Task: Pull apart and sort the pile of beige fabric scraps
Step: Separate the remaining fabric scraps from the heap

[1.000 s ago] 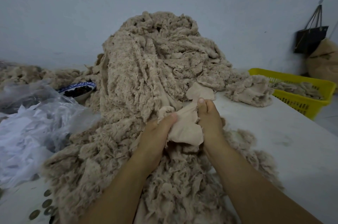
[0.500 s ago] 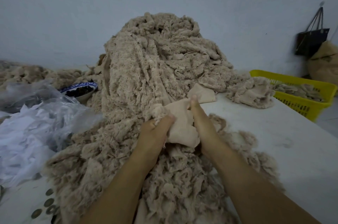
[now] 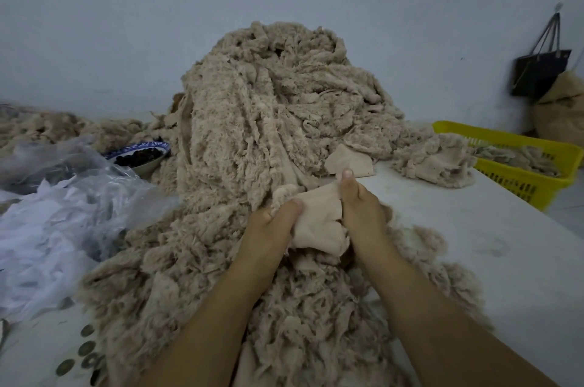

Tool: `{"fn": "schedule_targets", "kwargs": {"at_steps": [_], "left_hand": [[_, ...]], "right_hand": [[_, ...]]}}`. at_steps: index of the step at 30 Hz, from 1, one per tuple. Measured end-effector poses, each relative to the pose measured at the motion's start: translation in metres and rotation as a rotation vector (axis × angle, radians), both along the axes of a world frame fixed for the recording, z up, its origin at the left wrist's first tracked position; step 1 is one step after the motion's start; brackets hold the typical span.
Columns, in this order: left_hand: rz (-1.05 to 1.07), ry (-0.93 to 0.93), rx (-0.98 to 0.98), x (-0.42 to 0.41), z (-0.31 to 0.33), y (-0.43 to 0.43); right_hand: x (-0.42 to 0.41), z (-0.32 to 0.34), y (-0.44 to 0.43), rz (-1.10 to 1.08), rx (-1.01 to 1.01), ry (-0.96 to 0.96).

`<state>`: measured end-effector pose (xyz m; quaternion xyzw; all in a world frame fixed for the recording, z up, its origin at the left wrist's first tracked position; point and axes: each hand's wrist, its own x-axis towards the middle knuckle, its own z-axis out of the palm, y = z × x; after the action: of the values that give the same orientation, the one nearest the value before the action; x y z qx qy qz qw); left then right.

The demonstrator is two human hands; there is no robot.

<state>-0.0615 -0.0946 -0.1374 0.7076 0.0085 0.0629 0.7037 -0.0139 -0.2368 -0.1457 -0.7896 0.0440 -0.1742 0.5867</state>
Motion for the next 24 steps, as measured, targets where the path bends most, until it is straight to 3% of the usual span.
{"fn": "schedule_targets", "kwargs": {"at_steps": [4,8,12,15,18,20,24], "left_hand": [[0.045,-0.015,-0.400,0.006,0.007,0.008],[-0.057,0.037,-0.838,0.011,0.013,0.020],[-0.085,-0.001,-0.923,0.013,0.012,0.022],[-0.019,-0.019,-0.991,0.018,0.010,0.028],[0.042,-0.036,-1.041,0.022,0.008,0.033],[0.079,-0.041,-1.048,0.024,0.007,0.035],[0.109,-0.045,-1.047,0.027,0.005,0.037]], "right_hand": [[0.000,0.001,-0.013,-0.035,0.232,0.014],[-0.007,0.002,-0.002,0.289,0.300,0.033],[-0.018,-0.005,0.019,0.544,-0.045,0.050],[-0.016,-0.006,0.015,0.461,-0.137,0.013],[-0.012,0.003,0.008,0.332,0.265,0.098],[-0.011,0.007,0.005,0.360,0.507,0.180],[-0.009,0.008,0.001,0.455,0.735,0.258]]}}
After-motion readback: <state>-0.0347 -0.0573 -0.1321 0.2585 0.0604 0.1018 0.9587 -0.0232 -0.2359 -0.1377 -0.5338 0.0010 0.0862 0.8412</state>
